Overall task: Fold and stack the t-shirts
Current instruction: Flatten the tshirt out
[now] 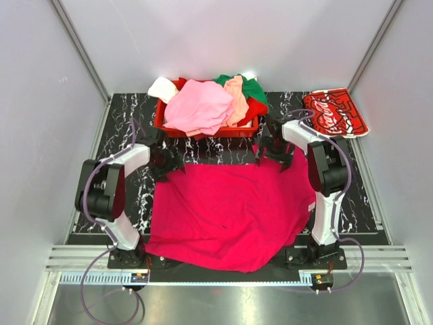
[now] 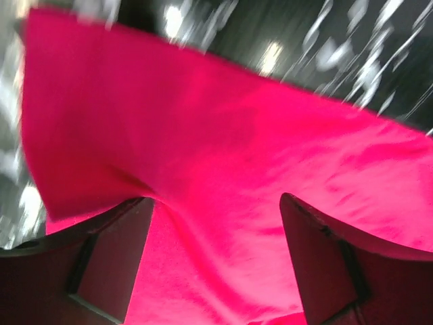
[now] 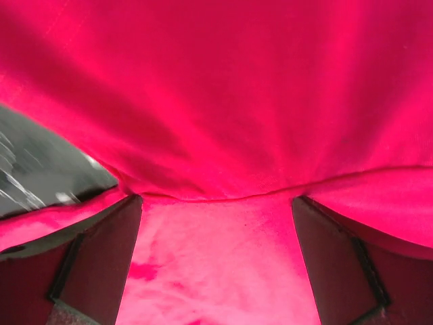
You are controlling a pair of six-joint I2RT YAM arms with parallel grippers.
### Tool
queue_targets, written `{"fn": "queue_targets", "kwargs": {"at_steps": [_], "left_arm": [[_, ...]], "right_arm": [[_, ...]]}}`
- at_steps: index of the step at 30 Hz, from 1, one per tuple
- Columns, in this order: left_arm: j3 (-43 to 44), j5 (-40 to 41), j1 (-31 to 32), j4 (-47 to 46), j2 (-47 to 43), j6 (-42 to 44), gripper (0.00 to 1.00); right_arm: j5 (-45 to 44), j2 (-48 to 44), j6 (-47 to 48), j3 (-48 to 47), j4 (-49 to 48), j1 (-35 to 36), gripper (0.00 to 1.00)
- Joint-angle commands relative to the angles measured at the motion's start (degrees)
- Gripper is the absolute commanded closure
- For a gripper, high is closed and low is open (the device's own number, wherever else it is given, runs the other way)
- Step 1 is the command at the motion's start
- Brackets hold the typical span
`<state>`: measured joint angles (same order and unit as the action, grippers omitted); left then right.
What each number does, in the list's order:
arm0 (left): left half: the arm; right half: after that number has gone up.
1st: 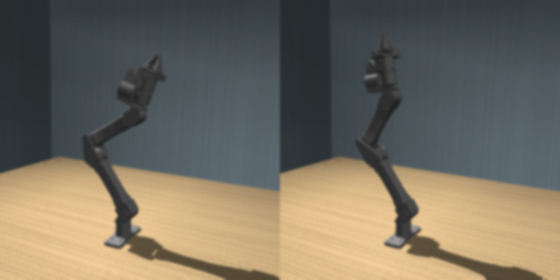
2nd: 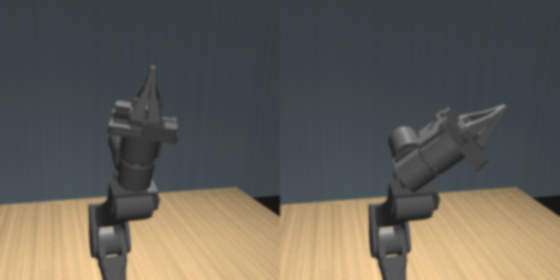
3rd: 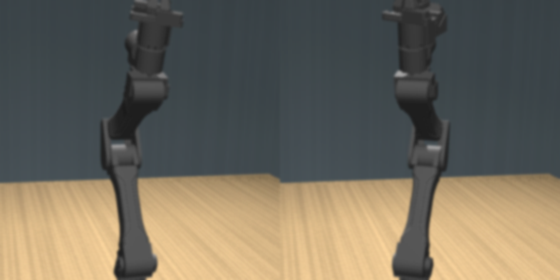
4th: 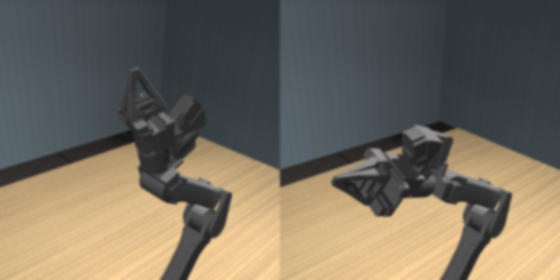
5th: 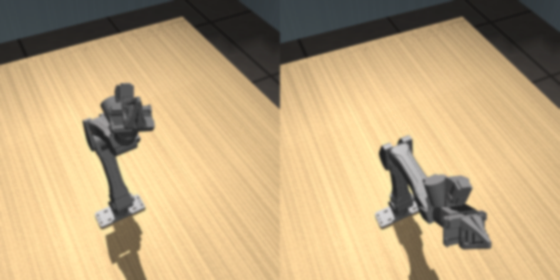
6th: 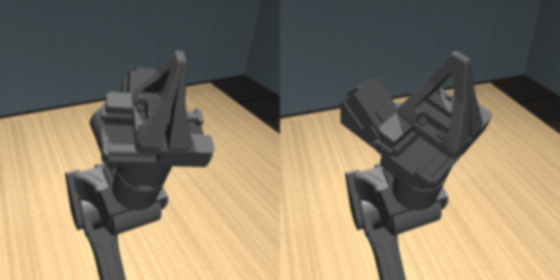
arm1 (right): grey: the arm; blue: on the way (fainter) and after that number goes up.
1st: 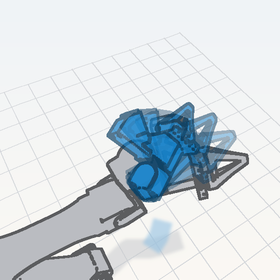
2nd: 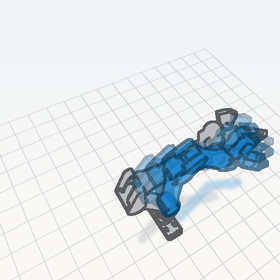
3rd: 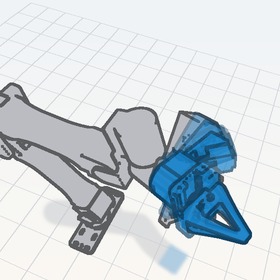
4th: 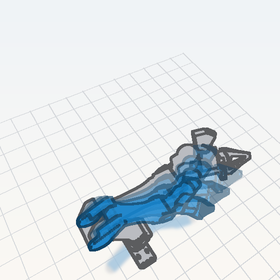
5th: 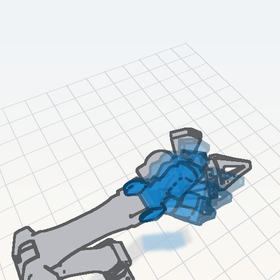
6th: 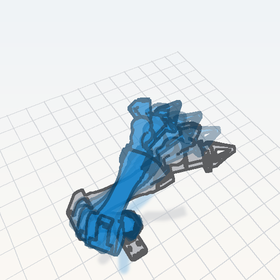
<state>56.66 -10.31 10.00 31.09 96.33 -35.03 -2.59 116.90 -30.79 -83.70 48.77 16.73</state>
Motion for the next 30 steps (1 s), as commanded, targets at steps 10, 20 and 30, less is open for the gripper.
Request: {"fn": "queue_targets", "kwargs": {"at_steps": [10,20,30], "left_arm": [[27.33,6.52,-7.18,4.23,19.23,2.59,0.22],[31.68,7.32,-8.24,9.69,12.33,6.20,0.11],[12.53,4.33,-6.75,10.93,-12.64,7.26,0.05]], "right_arm": [[2.33,25.55,9.95,-43.11,0.18,-4.51,0.00],[-0.57,16.54,13.03,-46.32,6.07,-5.48,0.00],[-4.39,-20.45,-0.13,-2.48,5.37,-5.48,0.00]]}}
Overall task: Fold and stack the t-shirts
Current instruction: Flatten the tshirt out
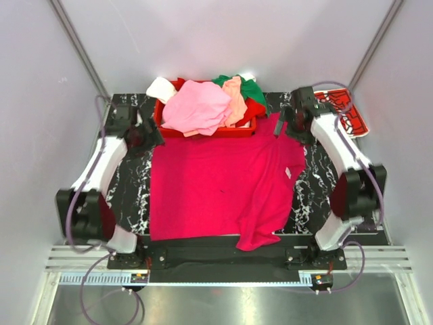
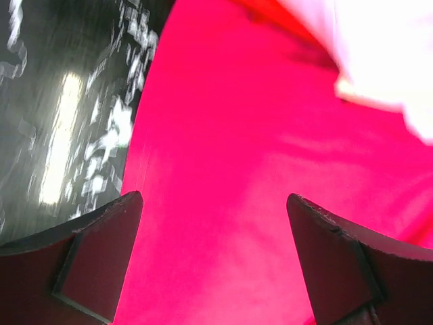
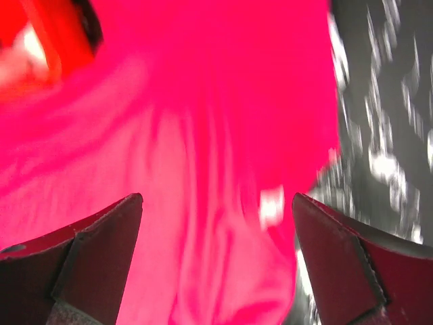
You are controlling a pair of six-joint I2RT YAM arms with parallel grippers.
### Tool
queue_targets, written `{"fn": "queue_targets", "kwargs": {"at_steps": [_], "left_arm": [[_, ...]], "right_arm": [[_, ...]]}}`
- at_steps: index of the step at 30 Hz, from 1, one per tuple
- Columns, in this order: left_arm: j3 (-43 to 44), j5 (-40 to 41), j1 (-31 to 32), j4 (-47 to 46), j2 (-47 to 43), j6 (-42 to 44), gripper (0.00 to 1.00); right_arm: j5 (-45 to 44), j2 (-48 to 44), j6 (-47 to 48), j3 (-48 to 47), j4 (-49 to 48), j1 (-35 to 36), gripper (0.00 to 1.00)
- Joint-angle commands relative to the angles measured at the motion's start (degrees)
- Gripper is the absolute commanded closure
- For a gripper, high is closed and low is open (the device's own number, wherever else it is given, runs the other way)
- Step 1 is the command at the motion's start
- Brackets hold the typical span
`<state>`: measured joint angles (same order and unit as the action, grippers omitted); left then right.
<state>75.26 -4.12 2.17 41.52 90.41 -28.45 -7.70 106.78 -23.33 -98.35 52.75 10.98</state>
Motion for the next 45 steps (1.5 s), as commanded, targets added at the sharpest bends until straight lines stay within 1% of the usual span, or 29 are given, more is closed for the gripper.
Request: {"fn": "queue_targets", "kwargs": {"at_steps": [1,2,4,5,8,9,10,12,15,16,18,19,20,22,23,26,27,29,30,31,32,33,35,36,37,38,43,44,45], "left_arm": [[-10.27,-2.29,1.69,0.06,-10.31,0.41,0.05],[-12.31,-2.82,3.17,-0.38,-12.00,0.24,0.06],[-17.84,-3.79,4.76,-0.91,-16.47,-0.82,0.06],[-19.52,-4.14,6.60,-1.52,-17.97,-0.99,0.06],[-24.19,-4.05,8.71,-1.53,-22.99,-2.05,0.06],[-24.81,-4.31,8.90,-1.35,-23.96,-2.49,0.06],[-25.60,-4.49,9.16,-1.26,-25.71,-2.66,0.06],[-25.69,-4.49,10.04,-0.65,-27.21,-3.19,0.07],[-25.34,-4.49,10.74,0.32,-28.62,-3.02,0.07],[-25.17,-4.49,10.83,0.67,-29.06,-2.93,0.07],[-25.16,-4.75,10.83,1.02,-29.41,-2.84,0.07],[-25.60,-5.10,10.83,0.93,-29.94,-2.93,0.07],[-25.95,-5.37,10.83,0.41,-30.03,-3.10,0.07],[-27.10,-5.72,10.83,-0.47,-30.21,-3.19,0.07],[-27.36,-5.72,10.83,-0.99,-29.86,-2.93,0.07],[-27.37,-5.99,10.83,-1.44,-28.54,-2.49,0.08],[-27.02,-5.99,10.83,-1.53,-28.28,-2.06,0.08],[-26.58,-5.64,10.75,-1.27,-28.10,-1.70,0.08],[-25.96,-5.46,10.66,-1.00,-28.10,-1.26,0.08],[-25.70,-5.29,10.66,-0.83,-28.01,-1.00,0.08],[-25.43,-5.02,10.66,-0.30,-27.92,-0.56,0.08],[-25.00,-4.85,10.57,-0.21,-27.92,-0.38,0.08],[-24.99,-4.93,10.31,-0.12,-27.66,0.41,0.08],[-24.99,-5.11,10.22,0.05,-27.31,0.58,0.08],[-25.16,-5.20,10.13,0.05,-27.22,0.85,0.08],[-25.25,-5.63,10.04,0.14,-27.13,0.85,0.08],[-26.75,-6.43,10.04,0.14,-28.97,0.50,0.07],[-27.36,-7.04,10.04,0.06,-29.15,-0.11,0.07],[-27.71,-7.65,10.13,0.23,-30.02,-0.90,0.08]], "right_arm": [[3.02,-16.63,-9.61,17.26,-0.70,0.44,0.00],[5.05,-19.65,-12.67,26.79,-1.76,0.79,0.00],[6.30,-27.72,-16.89,34.94,-3.09,3.24,0.00],[5.95,-30.29,-18.84,42.02,-3.53,4.47,0.00],[7.18,-39.26,-26.22,52.77,-5.90,10.71,0.05],[7.26,-41.37,-27.98,54.47,-5.82,14.73,0.07],[7.27,-42.00,-31.13,55.79,-5.91,16.42,0.07],[7.09,-42.71,-33.35,59.84,-7.21,18.71,0.09],[6.83,-41.05,-34.50,63.19,-9.50,18.72,0.14],[6.48,-40.17,-34.50,63.28,-9.77,18.72,0.19],[5.69,-36.93,-33.71,63.36,-10.38,18.81,0.24],[4.64,-36.04,-33.36,63.10,-9.34,18.81,0.31],[3.50,-35.51,-33.10,62.32,-9.07,18.81,0.59],[2.96,-35.68,-33.27,61.96,-8.11,18.81,0.90],[1.65,-36.20,-33.97,61.61,-7.15,18.72,1.00],[-4.22,-39.80,-36.51,58.72,2.06,18.72,1.00],[-6.95,-43.64,-36.09,58.18,4.79,18.55,1.00],[-9.94,-47.52,-40.20,56.43,7.70,18.29,1.00],[-11.61,-49.72,-42.47,55.46,11.98,18.20,1.00],[-13.89,-50.52,-45.11,54.32,14.55,18.20,1.00],[-19.05,-50.79,-45.92,52.05,17.27,17.85,1.00],[-21.02,-50.97,-46.19,51.16,20.78,16.54,1.00],[-19.91,-51.58,-44.79,51.15,19.68,13.11,1.00],[-19.72,-51.76,-45.22,51.15,19.50,12.05,0.95],[-19.37,-51.85,-44.96,51.06,19.32,10.39,0.40],[-19.37,-51.85,-44.44,50.97,18.97,9.77,0.01],[-14.98,-49.83,-38.46,49.48,18.61,10.11,0.00],[-12.36,-50.44,-38.54,49.83,18.27,10.89,0.00],[-9.38,-51.14,-38.98,50.96,17.65,14.30,0.00]]}}
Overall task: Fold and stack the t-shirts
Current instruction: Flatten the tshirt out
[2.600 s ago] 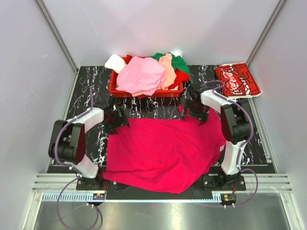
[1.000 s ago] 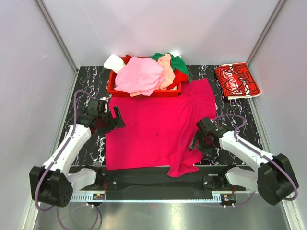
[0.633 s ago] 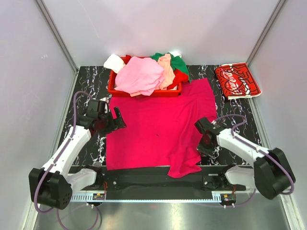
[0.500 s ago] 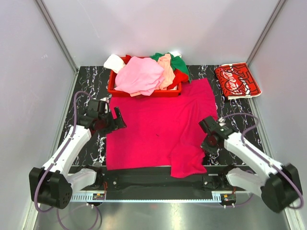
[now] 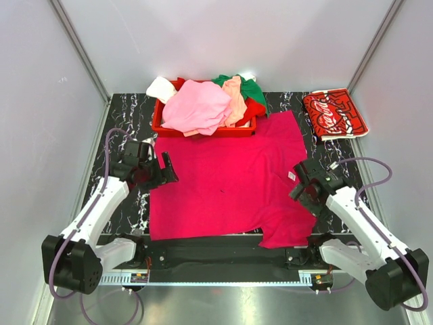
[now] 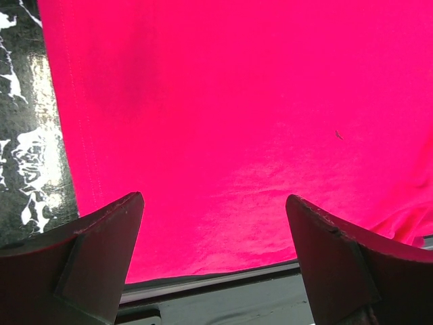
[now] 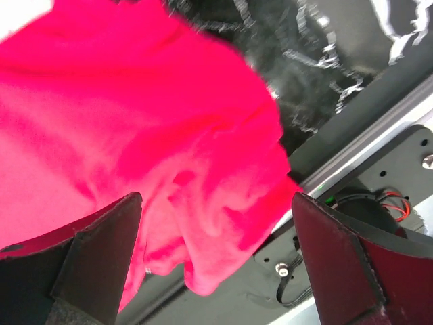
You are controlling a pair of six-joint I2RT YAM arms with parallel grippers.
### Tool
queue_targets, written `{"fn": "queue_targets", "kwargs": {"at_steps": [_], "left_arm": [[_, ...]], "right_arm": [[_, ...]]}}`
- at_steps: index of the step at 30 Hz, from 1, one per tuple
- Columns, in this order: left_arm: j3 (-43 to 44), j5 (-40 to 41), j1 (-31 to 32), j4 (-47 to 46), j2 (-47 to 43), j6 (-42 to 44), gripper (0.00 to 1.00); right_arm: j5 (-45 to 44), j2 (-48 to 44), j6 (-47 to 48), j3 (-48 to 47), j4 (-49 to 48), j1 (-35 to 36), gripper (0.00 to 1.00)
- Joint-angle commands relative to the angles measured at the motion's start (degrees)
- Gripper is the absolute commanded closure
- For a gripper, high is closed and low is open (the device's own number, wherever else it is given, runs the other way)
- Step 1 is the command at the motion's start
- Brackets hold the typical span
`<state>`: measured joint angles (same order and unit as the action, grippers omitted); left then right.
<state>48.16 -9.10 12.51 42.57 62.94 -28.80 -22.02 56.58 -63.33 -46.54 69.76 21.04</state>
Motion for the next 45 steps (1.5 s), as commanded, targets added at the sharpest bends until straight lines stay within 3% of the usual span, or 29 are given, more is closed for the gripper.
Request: {"fn": "queue_targets", "kwargs": {"at_steps": [1,5,7,8,11,14,18,22,25,29,38,45], "left_arm": [[-1.13,-3.11,0.05,-0.73,-3.17,-0.56,0.08],[-4.12,-1.45,2.34,0.15,-7.21,-2.84,0.08],[-4.31,0.48,5.39,1.54,-9.14,-3.72,0.09],[-4.04,1.62,6.63,2.16,-9.58,-5.20,0.09],[-6.22,0.32,10.50,1.65,-10.90,-8.89,0.10],[-9.91,1.19,12.80,-2.39,-11.18,-11.80,0.10],[-8.01,3.04,12.10,-7.05,-4.42,-10.14,0.11],[-3.17,2.34,9.03,-10.48,4.63,-7.42,0.12],[0.17,2.95,6.74,-12.50,11.84,-6.10,0.12],[4.30,2.95,4.36,-14.26,22.11,-5.13,0.14],[11.33,2.16,-0.12,-16.81,37.33,-4.86,0.18],[18.97,2.24,-3.72,-15.42,45.77,-4.69,0.22]], "right_arm": [[4.97,-1.55,-0.29,-0.22,0.30,4.27,0.00],[10.94,-1.04,-9.51,3.21,-1.73,22.32,0.00],[11.04,3.44,-13.21,2.78,-1.73,28.24,0.00],[10.51,6.50,-14.96,2.43,-0.34,34.45,0.00],[11.03,9.68,-19.81,1.37,0.03,40.39,0.00],[7.90,10.31,-21.66,1.72,-1.81,40.57,0.00],[3.21,12.24,-11.87,-4.33,-3.04,32.51,0.00],[6.35,13.20,3.09,-4.87,-11.73,13.40,0.01],[8.05,18.37,12.77,-8.55,-18.50,5.97,0.03],[11.20,33.90,22.44,-16.72,-23.42,-3.79,0.04],[15.34,57.56,26.85,-32.37,-26.86,-10.92,0.09],[16.48,69.97,28.26,-47.38,-24.85,-14.53,0.09]]}}
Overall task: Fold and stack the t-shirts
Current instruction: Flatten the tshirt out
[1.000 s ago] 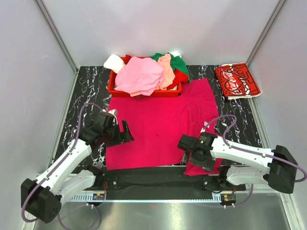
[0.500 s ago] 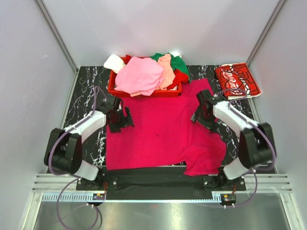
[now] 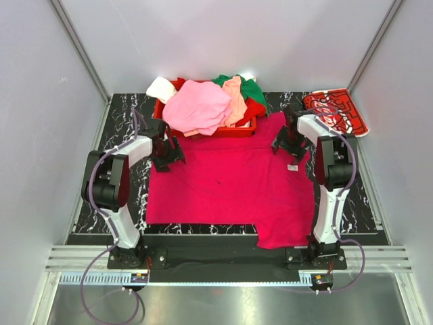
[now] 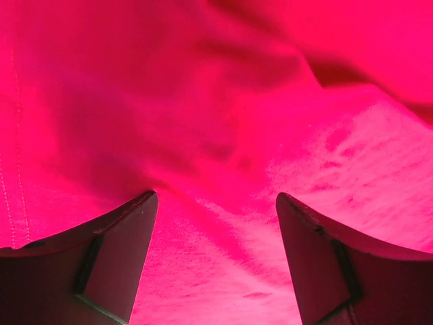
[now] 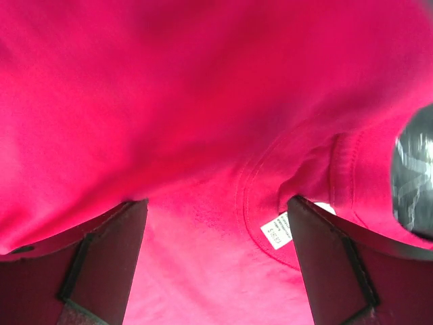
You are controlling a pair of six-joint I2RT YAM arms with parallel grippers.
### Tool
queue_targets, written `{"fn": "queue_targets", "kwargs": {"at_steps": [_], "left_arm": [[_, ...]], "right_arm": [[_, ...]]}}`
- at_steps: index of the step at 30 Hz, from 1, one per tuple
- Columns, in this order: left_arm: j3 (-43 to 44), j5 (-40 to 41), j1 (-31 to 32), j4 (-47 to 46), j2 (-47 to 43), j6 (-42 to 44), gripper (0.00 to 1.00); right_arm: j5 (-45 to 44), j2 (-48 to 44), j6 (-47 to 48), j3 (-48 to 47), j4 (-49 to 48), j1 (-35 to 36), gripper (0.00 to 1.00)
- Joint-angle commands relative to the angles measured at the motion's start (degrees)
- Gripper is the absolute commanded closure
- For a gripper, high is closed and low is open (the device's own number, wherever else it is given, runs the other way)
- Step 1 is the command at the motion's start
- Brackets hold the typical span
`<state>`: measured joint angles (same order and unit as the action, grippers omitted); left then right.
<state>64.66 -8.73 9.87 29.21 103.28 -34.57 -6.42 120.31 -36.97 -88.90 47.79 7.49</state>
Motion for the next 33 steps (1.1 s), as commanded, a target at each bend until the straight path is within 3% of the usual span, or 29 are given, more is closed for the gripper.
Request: {"fn": "queue_targets", "kwargs": {"at_steps": [1,4,9,13,17,20,23,28,30,33], "left_arm": [[6.57,2.31,-1.08,-1.01,6.57,1.34,0.22],[15.10,3.02,-1.17,4.26,11.75,2.31,0.22],[18.30,2.32,-1.17,6.64,12.73,2.40,0.22],[16.82,1.53,-1.17,8.14,8.70,2.75,0.19],[13.57,2.05,-1.17,10.60,-1.75,3.54,0.14],[7.69,1.88,-1.17,11.57,-10.87,4.15,0.12],[-1.18,0.65,-1.08,11.57,-20.82,3.72,0.12],[-16.64,-2.08,0.76,10.07,-37.85,0.47,0.12],[-19.65,-2.25,2.52,10.69,-41.39,-0.67,0.13],[-20.63,-1.99,3.32,12.88,-46.23,-0.85,0.13]], "right_arm": [[0.70,7.64,2.25,-6.88,-2.36,-1.42,0.09],[1.05,12.48,3.48,-14.61,0.71,-1.86,0.07],[1.05,13.20,5.06,-20.52,4.42,-2.12,0.02],[1.14,9.25,6.82,-21.67,6.26,-2.21,0.00],[0.18,-1.63,7.18,-18.07,8.81,-2.04,0.00],[-2.98,-13.38,6.30,-8.33,8.55,-2.04,0.00],[-4.22,-25.27,3.33,7.19,8.81,-2.12,0.00],[7.89,-47.38,-4.94,29.10,4.34,-0.64,0.00],[9.31,-53.31,-11.17,37.64,4.07,4.44,0.00],[3.29,-60.88,-20.31,42.75,8.18,16.56,0.00]]}}
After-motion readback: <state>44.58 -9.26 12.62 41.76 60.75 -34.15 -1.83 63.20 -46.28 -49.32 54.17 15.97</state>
